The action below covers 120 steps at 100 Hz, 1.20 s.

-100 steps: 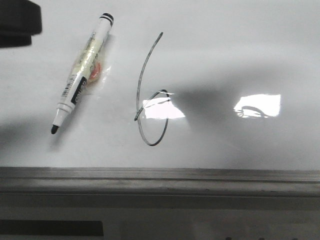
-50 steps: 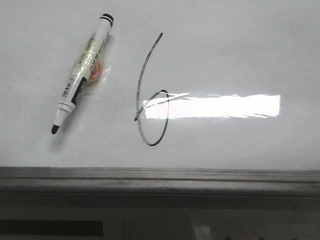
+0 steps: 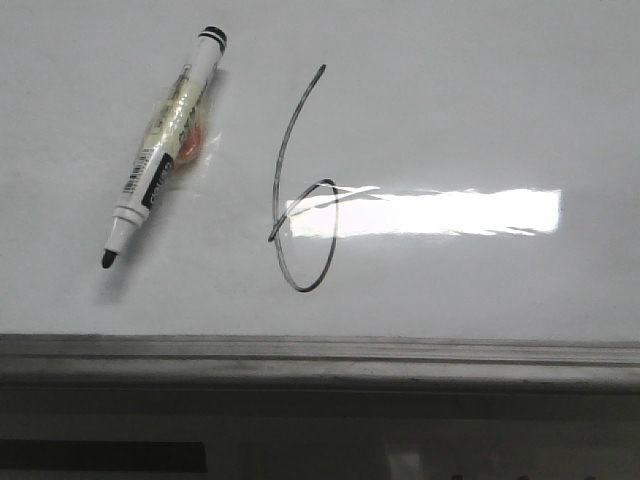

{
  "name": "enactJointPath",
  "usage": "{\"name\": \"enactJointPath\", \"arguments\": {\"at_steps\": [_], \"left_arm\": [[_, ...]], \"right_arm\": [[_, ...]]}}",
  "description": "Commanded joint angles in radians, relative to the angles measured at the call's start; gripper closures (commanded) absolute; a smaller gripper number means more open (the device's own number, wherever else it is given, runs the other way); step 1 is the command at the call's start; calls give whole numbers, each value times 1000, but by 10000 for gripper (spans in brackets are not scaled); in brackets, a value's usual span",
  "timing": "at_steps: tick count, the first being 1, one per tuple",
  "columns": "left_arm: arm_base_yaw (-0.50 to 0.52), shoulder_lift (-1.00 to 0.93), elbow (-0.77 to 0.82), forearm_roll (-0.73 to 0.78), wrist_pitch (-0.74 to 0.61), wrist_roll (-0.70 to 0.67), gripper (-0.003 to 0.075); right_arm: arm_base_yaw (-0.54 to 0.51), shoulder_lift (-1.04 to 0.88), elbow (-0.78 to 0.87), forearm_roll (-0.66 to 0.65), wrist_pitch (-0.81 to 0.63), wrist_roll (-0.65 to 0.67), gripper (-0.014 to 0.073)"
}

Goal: Write number 6 on whiteboard

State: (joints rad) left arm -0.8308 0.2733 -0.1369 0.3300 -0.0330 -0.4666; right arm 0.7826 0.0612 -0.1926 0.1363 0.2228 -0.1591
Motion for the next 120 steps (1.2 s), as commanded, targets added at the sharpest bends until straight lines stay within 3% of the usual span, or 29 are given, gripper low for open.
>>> {"name": "enactJointPath", "arguments": {"at_steps": [1,58,73,82,101,120], "left_arm": [[-1,8,-27,-2,-72,1,741],[-1,8,6,-2,-80,1,741],[22,4,38,-52,15,1,741],[63,-8,38,-145,103,44,741],[217,-65,38,-244,107,358,741],[434,-146,38,-283,113,397,741]], "right_arm": [[-8,9,-23,-9,-86,-6,657],[-8,9,-23,-9,-84,-6,657],[-8,9,-23,-9,-84,-6,657],[-8,9,-23,-9,-84,-6,657],[-8,9,-23,-9,-84,-6,657],[-8,9,-23,-9,-84,-6,657]]}}
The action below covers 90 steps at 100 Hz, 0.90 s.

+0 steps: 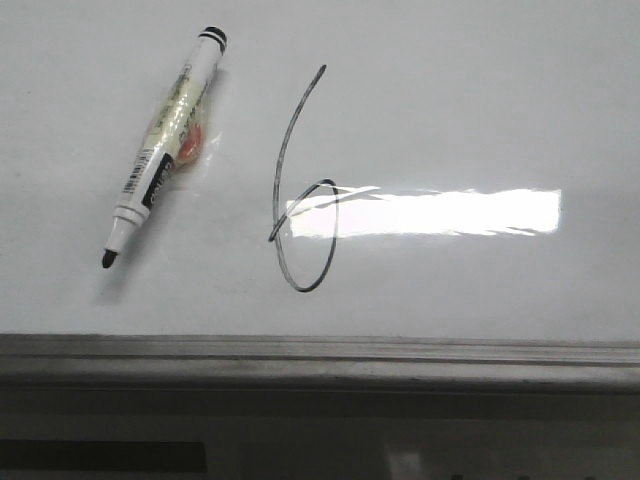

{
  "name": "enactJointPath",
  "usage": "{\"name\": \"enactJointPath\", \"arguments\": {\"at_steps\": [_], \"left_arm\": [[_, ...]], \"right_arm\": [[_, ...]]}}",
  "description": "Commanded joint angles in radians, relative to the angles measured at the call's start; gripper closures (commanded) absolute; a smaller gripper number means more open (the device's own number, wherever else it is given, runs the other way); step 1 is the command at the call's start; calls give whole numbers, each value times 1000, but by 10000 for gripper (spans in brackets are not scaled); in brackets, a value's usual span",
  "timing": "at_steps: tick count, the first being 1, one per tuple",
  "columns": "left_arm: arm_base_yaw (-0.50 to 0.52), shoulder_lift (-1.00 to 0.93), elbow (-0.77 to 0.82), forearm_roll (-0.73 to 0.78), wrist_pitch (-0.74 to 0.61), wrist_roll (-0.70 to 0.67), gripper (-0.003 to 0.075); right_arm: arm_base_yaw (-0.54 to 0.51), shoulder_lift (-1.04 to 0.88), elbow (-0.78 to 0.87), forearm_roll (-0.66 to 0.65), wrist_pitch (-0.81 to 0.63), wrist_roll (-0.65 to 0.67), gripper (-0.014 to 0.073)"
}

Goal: Write number 6 on whiteboard

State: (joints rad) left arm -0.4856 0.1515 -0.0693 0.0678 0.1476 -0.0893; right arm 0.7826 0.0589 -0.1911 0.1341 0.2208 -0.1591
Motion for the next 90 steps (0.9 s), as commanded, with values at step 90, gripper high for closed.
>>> {"name": "enactJointPath", "arguments": {"at_steps": [90], "left_arm": [[432,-185,94,-134,142,1,741]], "right_arm": [[-8,11,-25,-7,-82,-6,657]]}}
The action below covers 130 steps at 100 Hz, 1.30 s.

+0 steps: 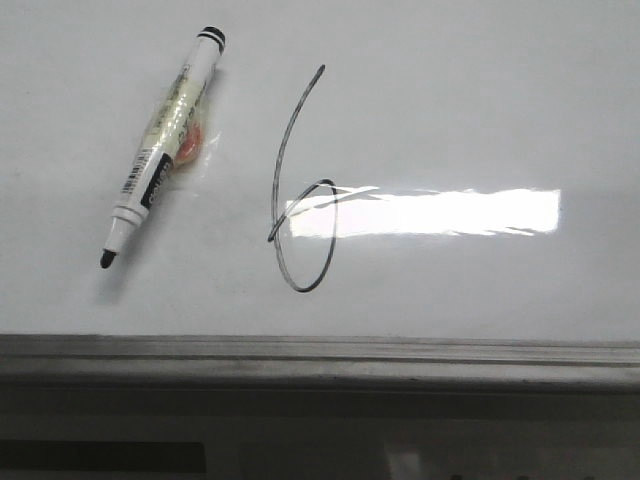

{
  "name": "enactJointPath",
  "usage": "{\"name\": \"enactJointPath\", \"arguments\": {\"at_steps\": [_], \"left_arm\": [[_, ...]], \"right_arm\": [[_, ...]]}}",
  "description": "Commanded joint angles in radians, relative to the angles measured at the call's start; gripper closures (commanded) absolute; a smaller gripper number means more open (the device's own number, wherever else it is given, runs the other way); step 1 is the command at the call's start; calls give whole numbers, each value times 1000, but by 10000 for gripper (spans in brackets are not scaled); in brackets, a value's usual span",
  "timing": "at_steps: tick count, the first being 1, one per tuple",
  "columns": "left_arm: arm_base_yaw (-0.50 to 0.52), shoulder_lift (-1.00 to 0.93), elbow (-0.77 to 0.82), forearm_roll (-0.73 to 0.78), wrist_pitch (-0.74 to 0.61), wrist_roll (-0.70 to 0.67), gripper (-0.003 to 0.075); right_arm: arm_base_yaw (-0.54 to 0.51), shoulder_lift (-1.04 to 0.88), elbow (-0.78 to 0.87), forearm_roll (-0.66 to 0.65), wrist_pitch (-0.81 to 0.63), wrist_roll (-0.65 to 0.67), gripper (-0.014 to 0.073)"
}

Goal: Write number 6 on whiteboard

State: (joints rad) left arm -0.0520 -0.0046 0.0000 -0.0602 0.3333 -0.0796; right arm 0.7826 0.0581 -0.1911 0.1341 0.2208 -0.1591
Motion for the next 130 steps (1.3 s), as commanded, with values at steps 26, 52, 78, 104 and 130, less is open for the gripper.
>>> {"name": "enactJointPath", "arguments": {"at_steps": [26,52,78,104,130], "left_arm": [[-1,-28,25,-6,-46,-9,741],[-1,-28,25,-6,-46,-9,741],[-1,-28,25,-6,-46,-9,741],[-1,-28,25,-6,-46,-9,741],[-1,-28,25,-6,-46,-9,741]], "right_arm": [[-8,12,-25,-7,-82,-6,657],[-8,12,-25,-7,-82,-6,657],[-8,12,-25,-7,-82,-6,657],[-81,12,-25,-7,-80,-6,657],[-366,12,-15,-7,-75,-6,657]]}}
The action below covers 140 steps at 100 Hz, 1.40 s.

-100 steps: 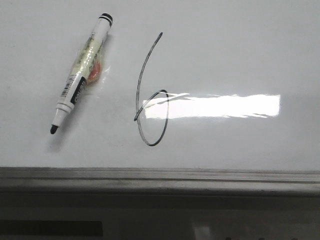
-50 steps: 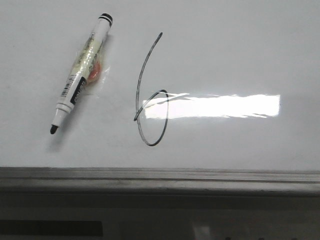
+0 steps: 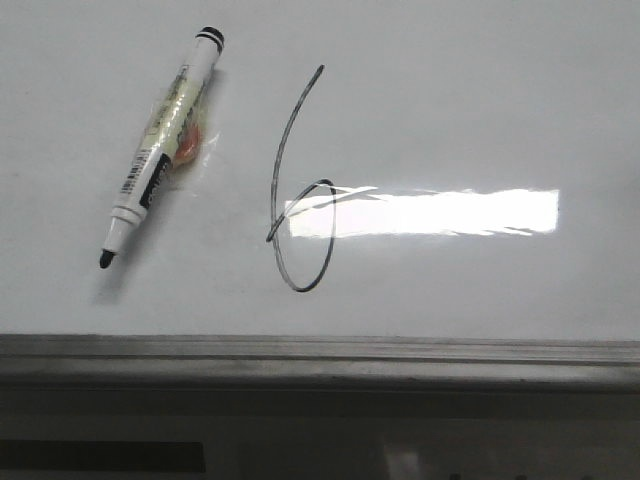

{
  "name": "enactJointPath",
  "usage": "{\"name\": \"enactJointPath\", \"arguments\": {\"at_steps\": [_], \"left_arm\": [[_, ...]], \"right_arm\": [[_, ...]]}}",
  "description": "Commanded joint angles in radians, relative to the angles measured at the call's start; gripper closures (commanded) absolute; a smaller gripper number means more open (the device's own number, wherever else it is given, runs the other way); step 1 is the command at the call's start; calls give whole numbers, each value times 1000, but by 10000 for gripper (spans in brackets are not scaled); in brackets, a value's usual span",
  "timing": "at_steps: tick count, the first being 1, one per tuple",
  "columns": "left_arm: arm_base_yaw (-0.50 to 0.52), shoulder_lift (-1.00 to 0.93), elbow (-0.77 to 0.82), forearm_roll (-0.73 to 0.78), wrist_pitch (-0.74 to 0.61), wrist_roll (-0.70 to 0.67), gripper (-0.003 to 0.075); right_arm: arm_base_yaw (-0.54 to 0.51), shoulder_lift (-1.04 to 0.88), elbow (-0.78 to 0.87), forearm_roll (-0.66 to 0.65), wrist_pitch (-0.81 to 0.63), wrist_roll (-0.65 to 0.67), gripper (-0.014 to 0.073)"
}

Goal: Write number 6 on whiteboard

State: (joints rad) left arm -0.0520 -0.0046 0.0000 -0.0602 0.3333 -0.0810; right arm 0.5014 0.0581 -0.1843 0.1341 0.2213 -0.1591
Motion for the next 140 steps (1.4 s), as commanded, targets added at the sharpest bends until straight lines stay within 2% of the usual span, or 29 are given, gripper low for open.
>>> {"name": "enactJointPath", "arguments": {"at_steps": [1,17,27,53,62,71,88,103,140], "left_arm": [[-1,-28,25,-6,-46,-8,741],[-1,-28,25,-6,-46,-8,741],[-1,-28,25,-6,-46,-8,741],[-1,-28,25,-6,-46,-8,741],[-1,-28,25,-6,-46,-8,741],[-1,-28,25,-6,-46,-8,741],[-1,-28,25,-8,-46,-8,741],[-1,-28,25,-8,-46,-8,741],[-1,-28,25,-10,-48,-8,741]], "right_arm": [[-94,12,-22,-7,-76,-6,657],[-295,12,-17,-7,-78,-6,657],[-403,12,13,-7,-127,-6,657],[-583,12,107,-40,-162,6,657],[-599,12,155,-125,-168,58,657],[-599,12,215,-134,-197,83,657],[-599,2,211,-155,51,83,657],[-599,-91,211,-157,76,81,657],[-600,-85,211,-156,81,81,657]]}}
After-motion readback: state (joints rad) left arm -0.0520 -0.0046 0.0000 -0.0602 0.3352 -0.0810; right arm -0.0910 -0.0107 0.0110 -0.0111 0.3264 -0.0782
